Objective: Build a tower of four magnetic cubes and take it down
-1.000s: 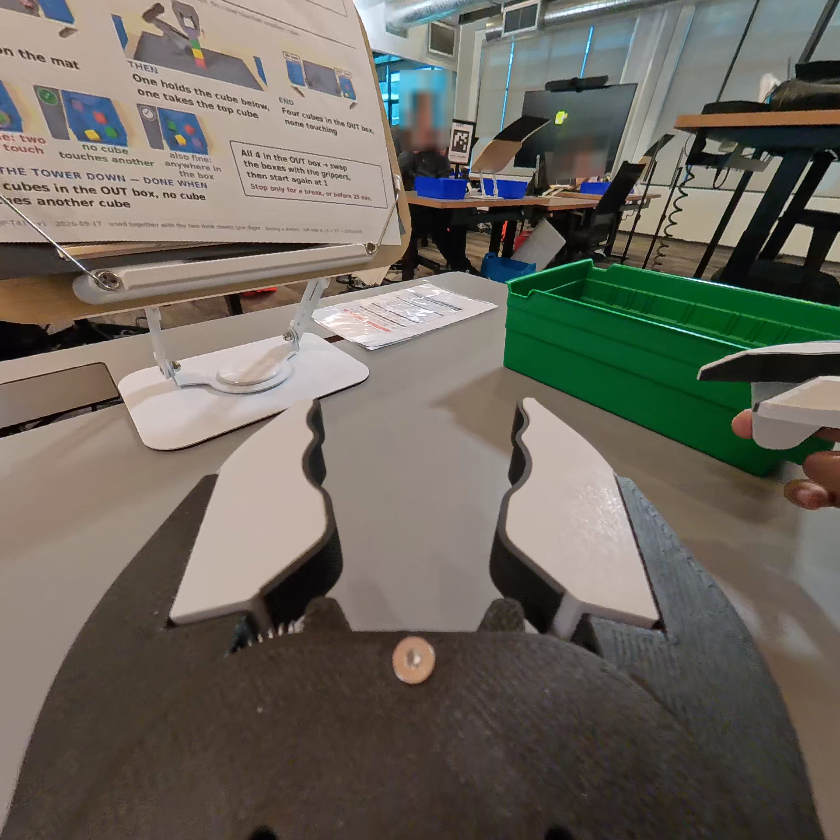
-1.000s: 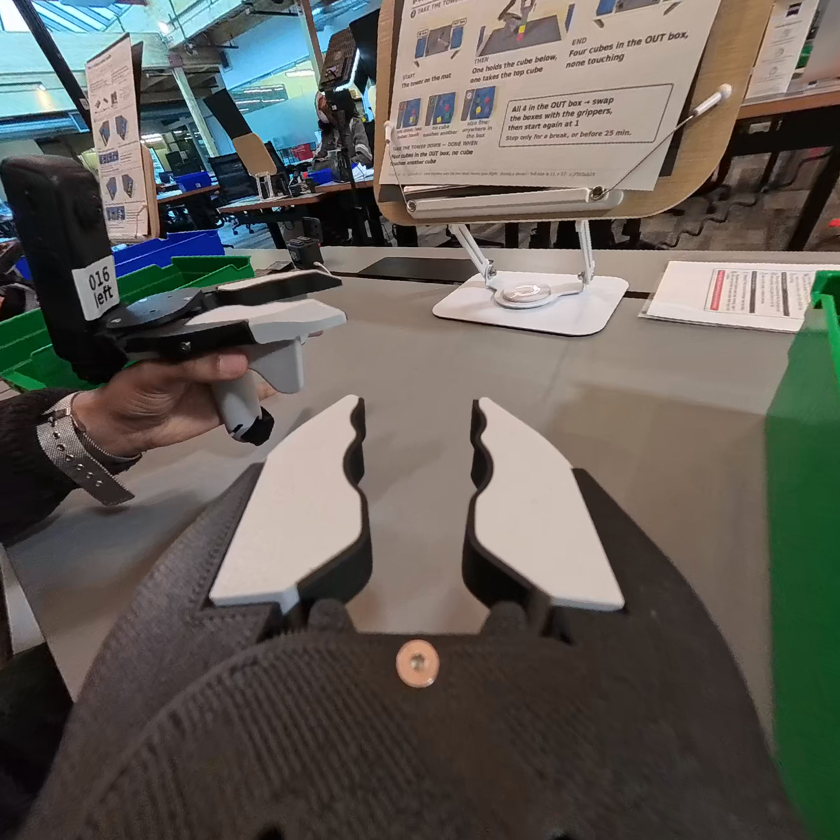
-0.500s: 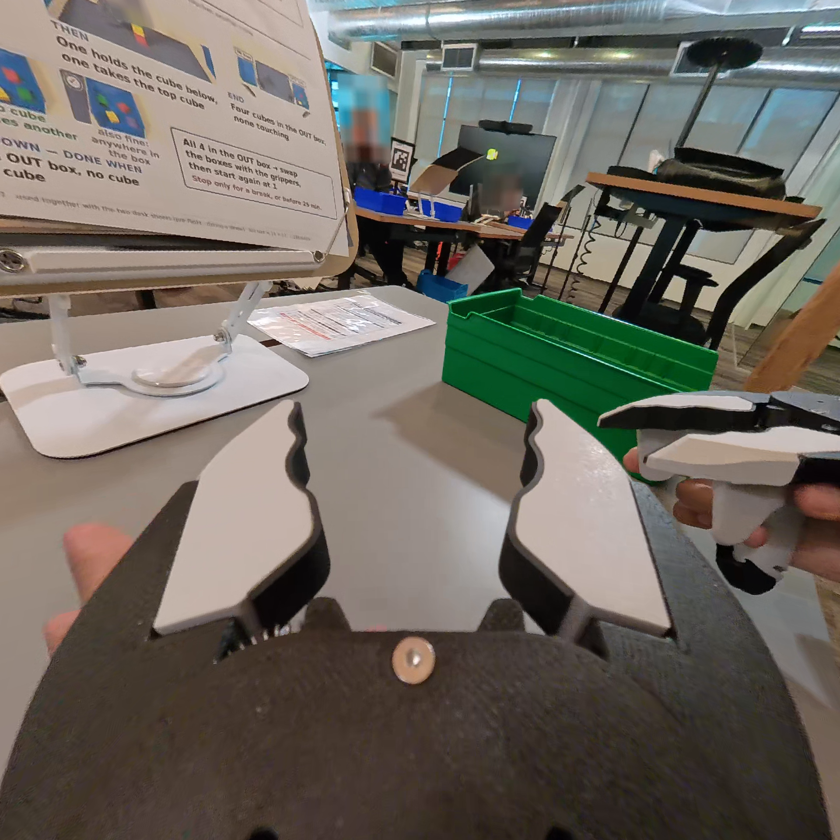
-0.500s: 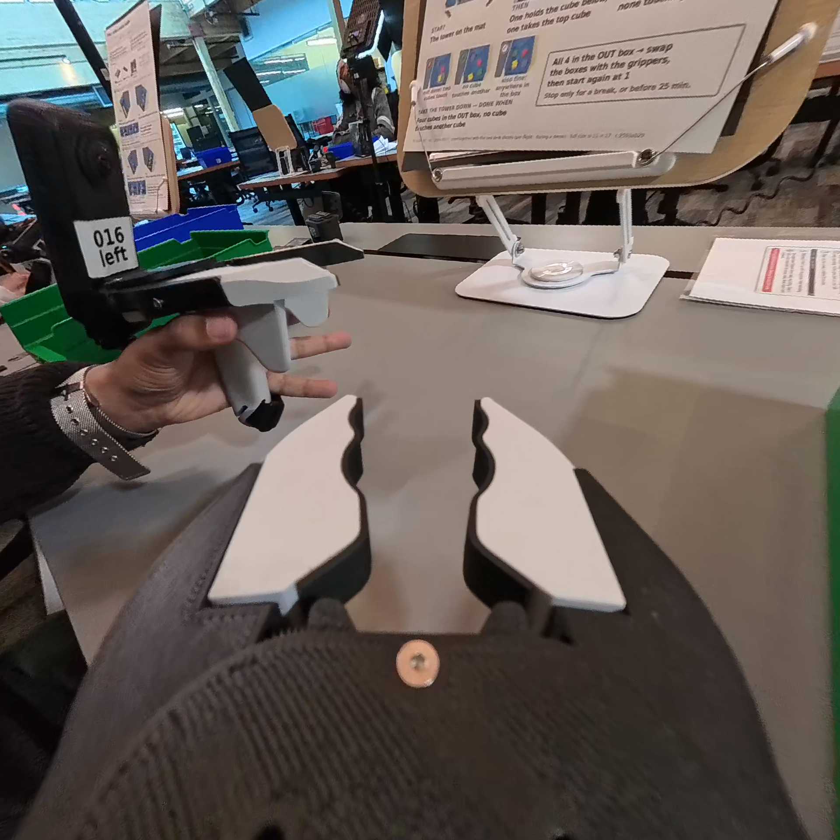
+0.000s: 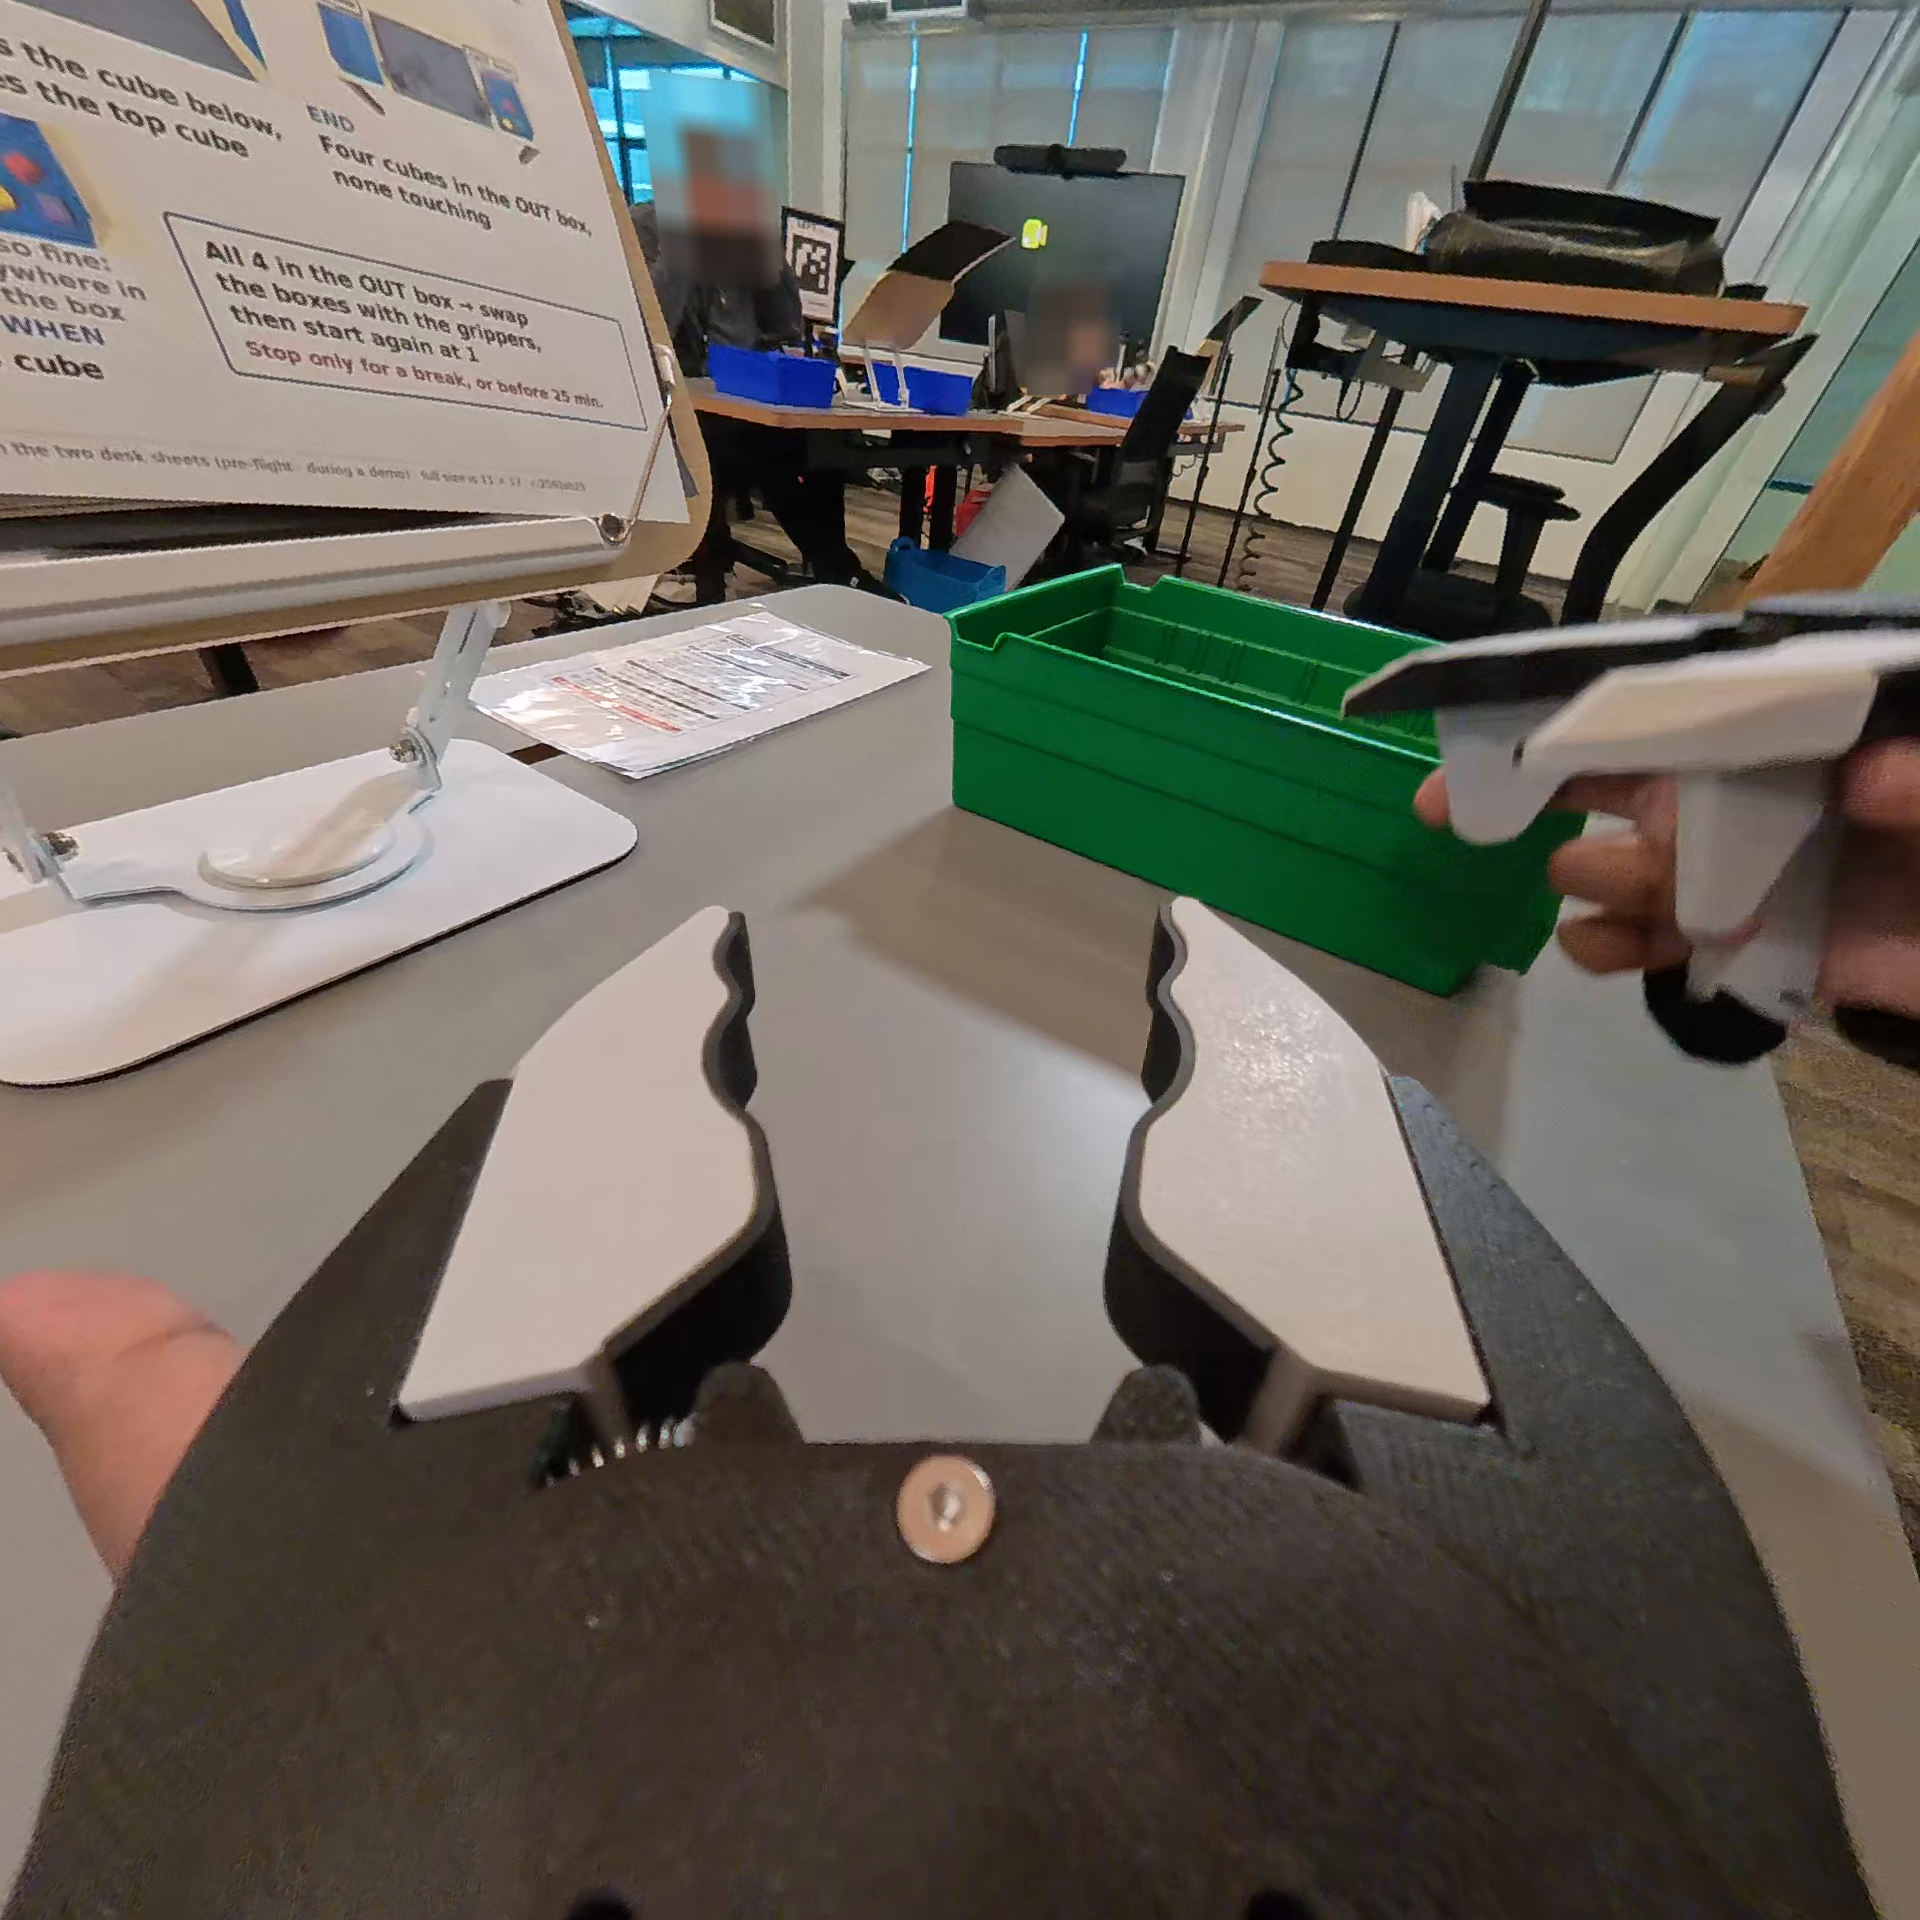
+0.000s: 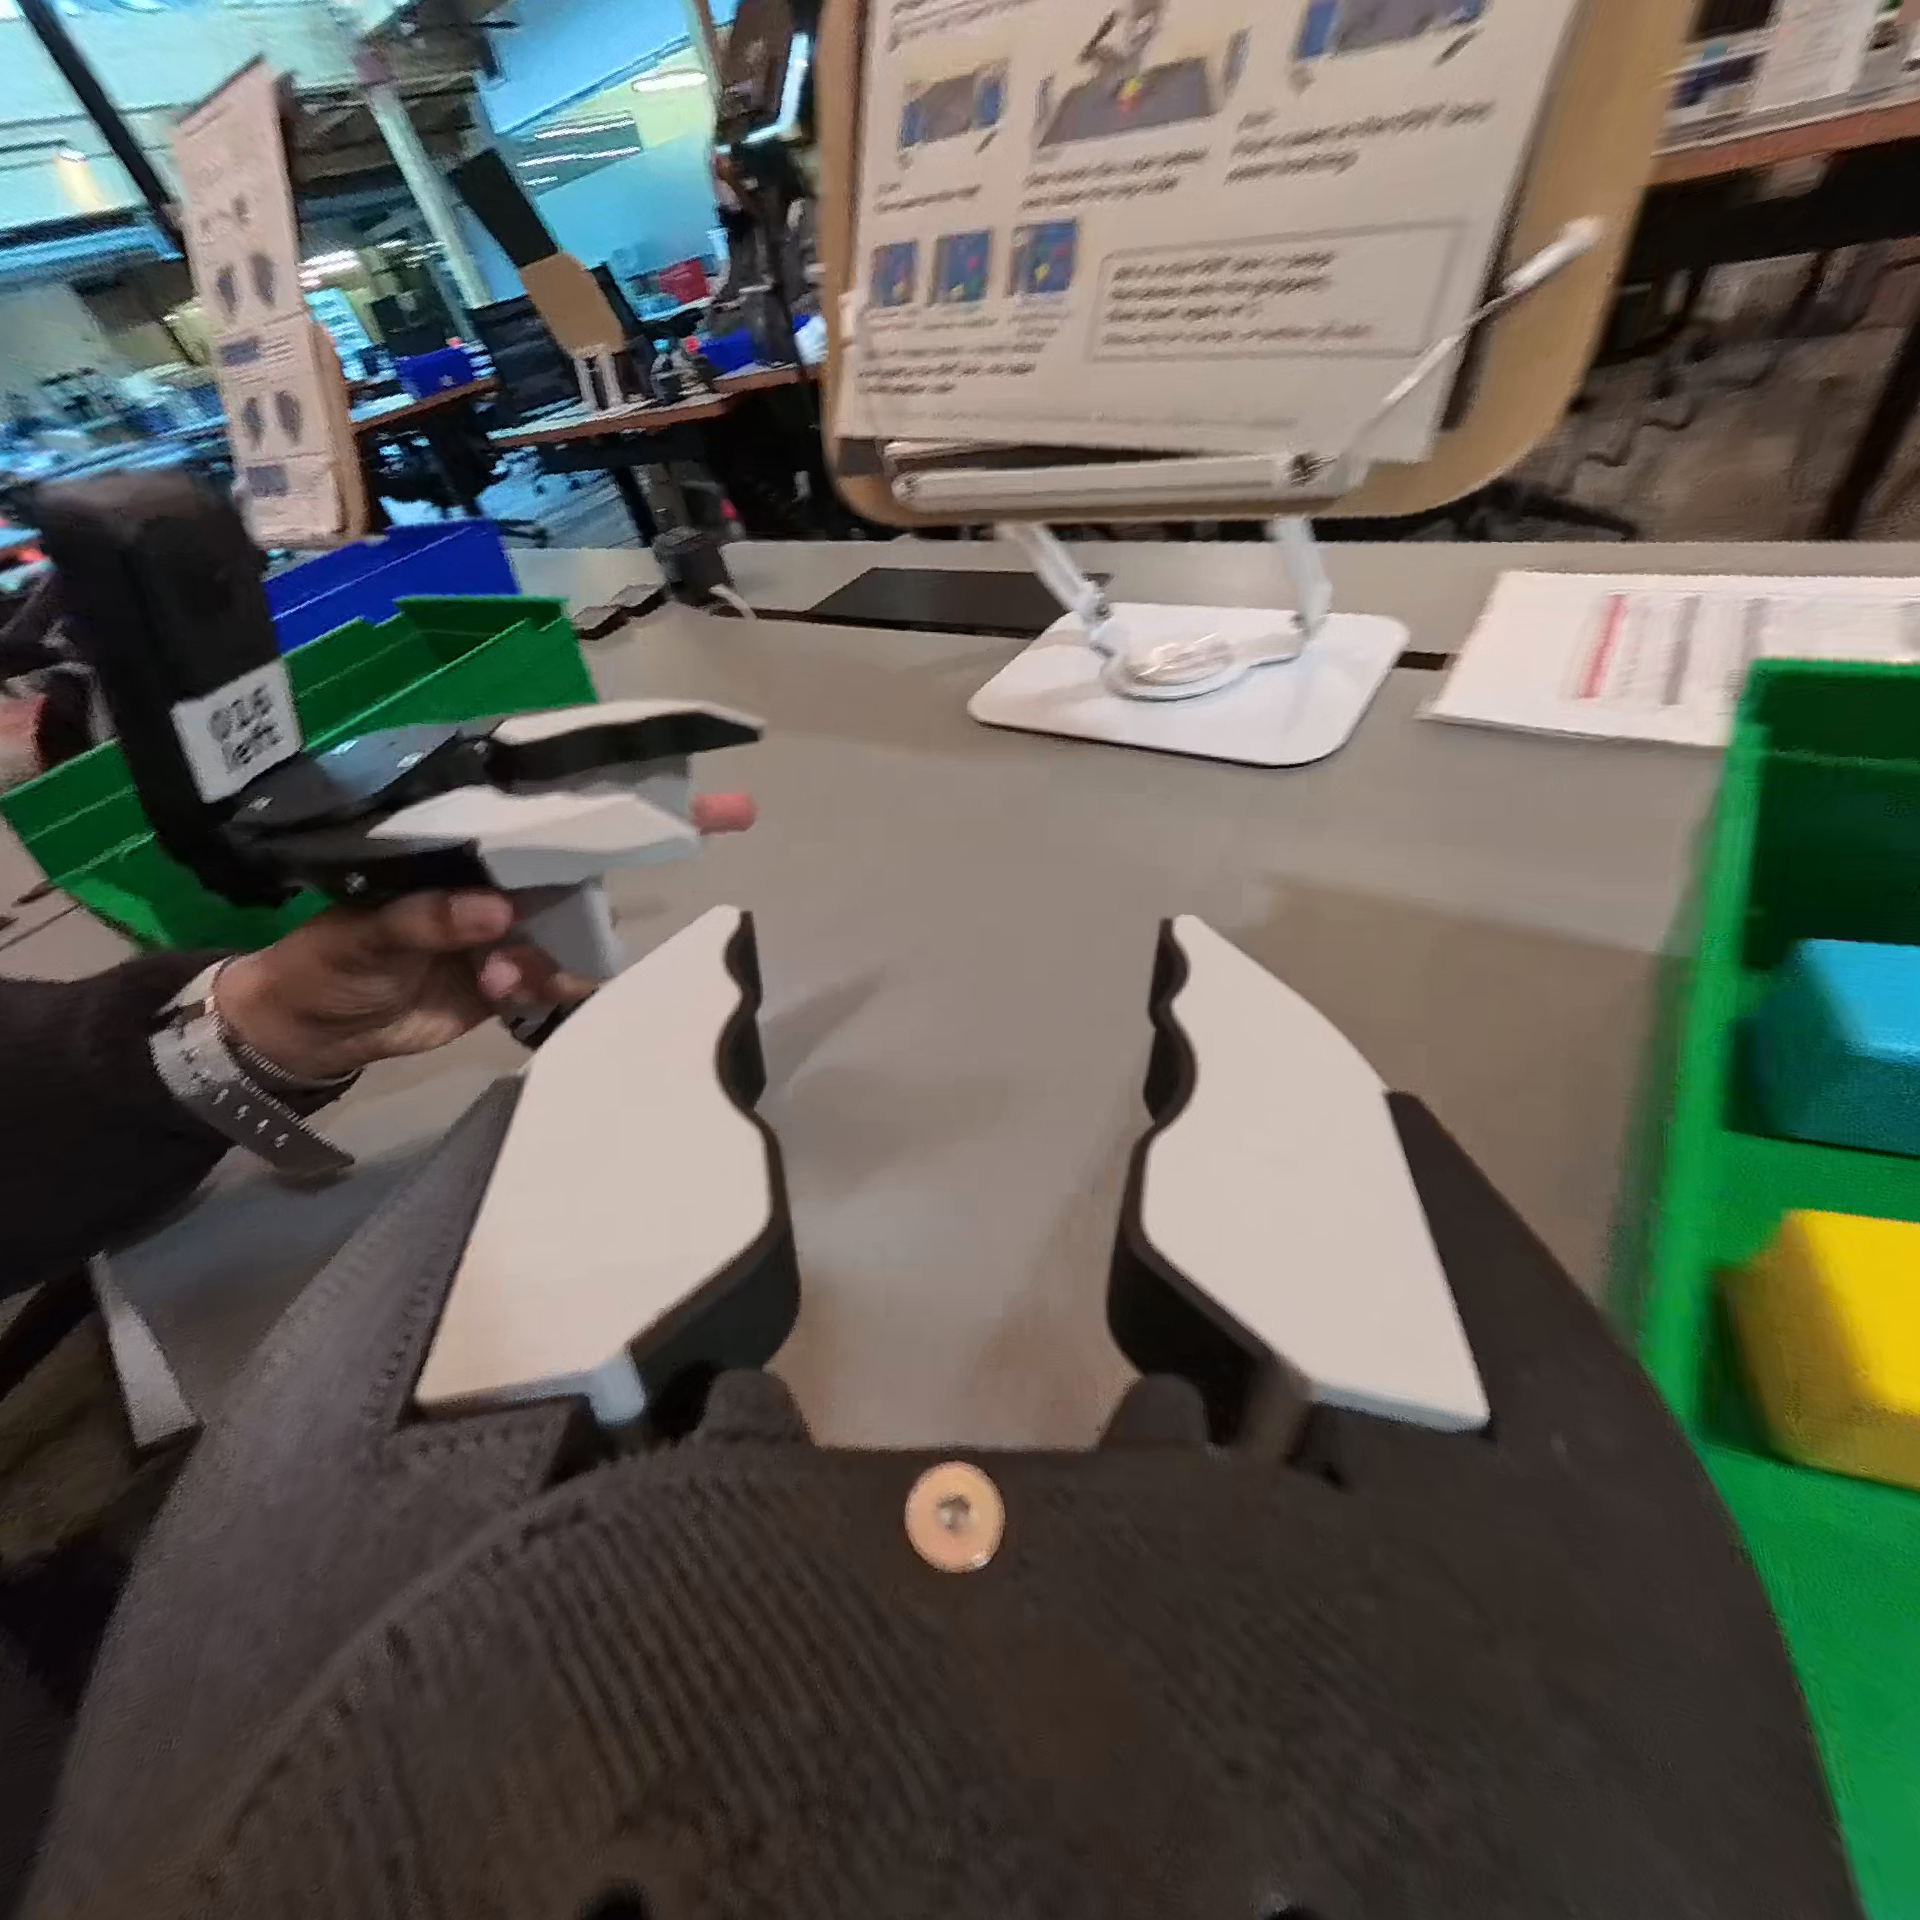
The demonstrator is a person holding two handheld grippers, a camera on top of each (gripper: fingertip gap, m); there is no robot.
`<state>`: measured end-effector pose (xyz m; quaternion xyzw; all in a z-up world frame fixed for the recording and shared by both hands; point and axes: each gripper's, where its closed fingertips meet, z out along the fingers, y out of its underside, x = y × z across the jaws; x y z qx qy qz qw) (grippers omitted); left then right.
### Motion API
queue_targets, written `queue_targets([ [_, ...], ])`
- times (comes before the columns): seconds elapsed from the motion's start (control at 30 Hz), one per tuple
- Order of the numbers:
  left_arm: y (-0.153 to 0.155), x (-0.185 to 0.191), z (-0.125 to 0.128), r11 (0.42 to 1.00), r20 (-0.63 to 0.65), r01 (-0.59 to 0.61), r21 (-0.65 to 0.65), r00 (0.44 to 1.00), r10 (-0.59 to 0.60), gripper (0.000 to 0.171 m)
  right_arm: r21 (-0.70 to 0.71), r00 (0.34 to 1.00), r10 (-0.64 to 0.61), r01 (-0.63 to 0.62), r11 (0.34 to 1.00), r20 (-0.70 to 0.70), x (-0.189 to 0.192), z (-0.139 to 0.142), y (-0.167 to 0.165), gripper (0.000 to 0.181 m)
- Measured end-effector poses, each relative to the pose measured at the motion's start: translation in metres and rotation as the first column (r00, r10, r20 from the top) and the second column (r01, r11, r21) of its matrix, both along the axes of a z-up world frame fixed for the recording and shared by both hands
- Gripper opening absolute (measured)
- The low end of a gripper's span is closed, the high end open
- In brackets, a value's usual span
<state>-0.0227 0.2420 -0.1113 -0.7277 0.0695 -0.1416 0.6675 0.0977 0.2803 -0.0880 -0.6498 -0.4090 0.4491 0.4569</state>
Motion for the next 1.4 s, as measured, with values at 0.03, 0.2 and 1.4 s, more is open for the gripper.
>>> queue_targets([
  [0.03, 0.000, 0.000, -0.001, 1.000, -0.009, -0.001, -0.003, 1.000, 0.001, 0.073, -0.007, 1.000, -0.029, 0.029, 1.000, 0.001, 0.008, 0.006, 0.012, 0.077],
  [0.2, 0.000, -0.001, -0.002, 0.999, -0.050, -0.033, 0.002, 0.998, 0.033, 0.073, -0.036, 0.973, -0.227, 0.229, 0.973, 0.046, 0.071, 0.027, 0.091, 0.081],
  [1.4, 0.003, -0.029, -0.033, 0.951, -0.193, -0.253, -0.176, 0.957, 0.219, 0.065, -0.120, 0.668, -0.191, 0.390, 0.913, 0.719, 0.218, -0.092, 0.237, 0.004],
])
